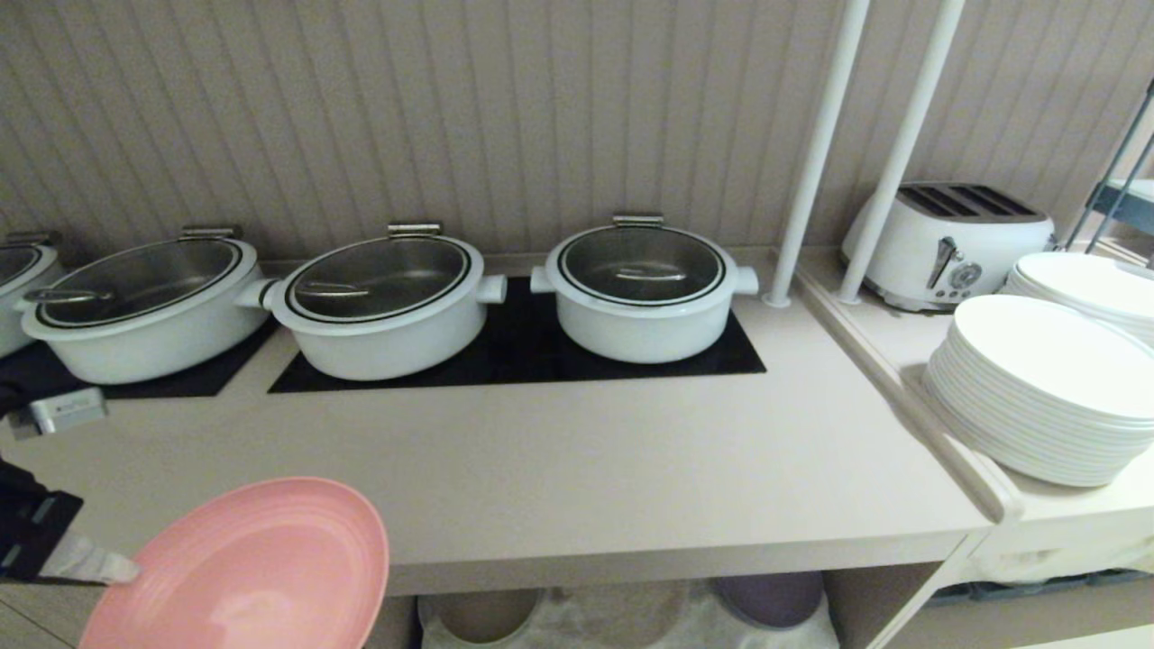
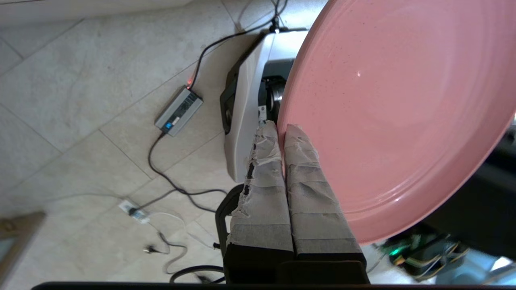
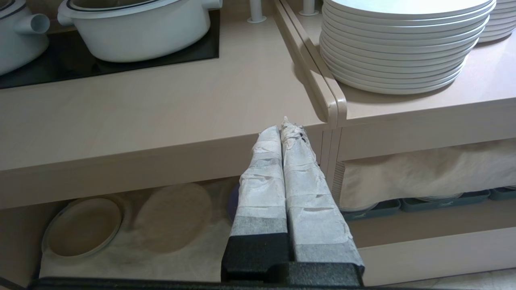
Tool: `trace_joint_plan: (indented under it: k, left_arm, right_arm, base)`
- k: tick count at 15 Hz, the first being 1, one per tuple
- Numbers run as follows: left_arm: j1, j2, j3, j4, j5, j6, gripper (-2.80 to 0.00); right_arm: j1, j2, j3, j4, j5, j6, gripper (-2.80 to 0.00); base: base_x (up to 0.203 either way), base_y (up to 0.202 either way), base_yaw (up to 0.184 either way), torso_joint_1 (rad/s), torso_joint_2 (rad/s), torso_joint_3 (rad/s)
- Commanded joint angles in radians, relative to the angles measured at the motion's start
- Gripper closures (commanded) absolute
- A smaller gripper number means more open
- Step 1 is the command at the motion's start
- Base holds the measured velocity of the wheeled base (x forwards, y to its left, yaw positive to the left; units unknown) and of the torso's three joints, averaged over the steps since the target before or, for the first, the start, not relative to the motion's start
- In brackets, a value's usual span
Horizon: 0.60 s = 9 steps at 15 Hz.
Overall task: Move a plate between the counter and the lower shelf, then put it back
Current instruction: Put the plate in the cupboard
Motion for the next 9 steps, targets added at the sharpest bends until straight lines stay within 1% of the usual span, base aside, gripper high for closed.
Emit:
trace_joint_plan:
  k: [1,3,5,9]
  left_arm:
    - [-0.029,-0.032,0.026,0.002,-0.004,0.008,0.00]
    - [-0.057,-0.042,0.029,0.001,-0.006,0.006,0.00]
    - [-0.084,-0.055,0.037,0.001,-0.025,0.005,0.00]
    - [-0.131,-0.082,0.067,-0.001,-0.029,0.006,0.00]
  right_arm:
    - [0.000,0.000,0.000,0.000,-0.001,0.001,0.00]
    - [0.000,0.000,0.000,0.000,-0.001,0.001,0.00]
    - [0.000,0.000,0.000,0.000,-0.001,0.001,0.00]
    - [0.000,0.000,0.000,0.000,-0.001,0.001,0.00]
  base:
    - [0.000,0.000,0.000,0.000,0.00,0.000]
    - [0.000,0.000,0.000,0.000,0.00,0.000]
    - [0.000,0.000,0.000,0.000,0.00,0.000]
    - [0.000,0.000,0.000,0.000,0.00,0.000]
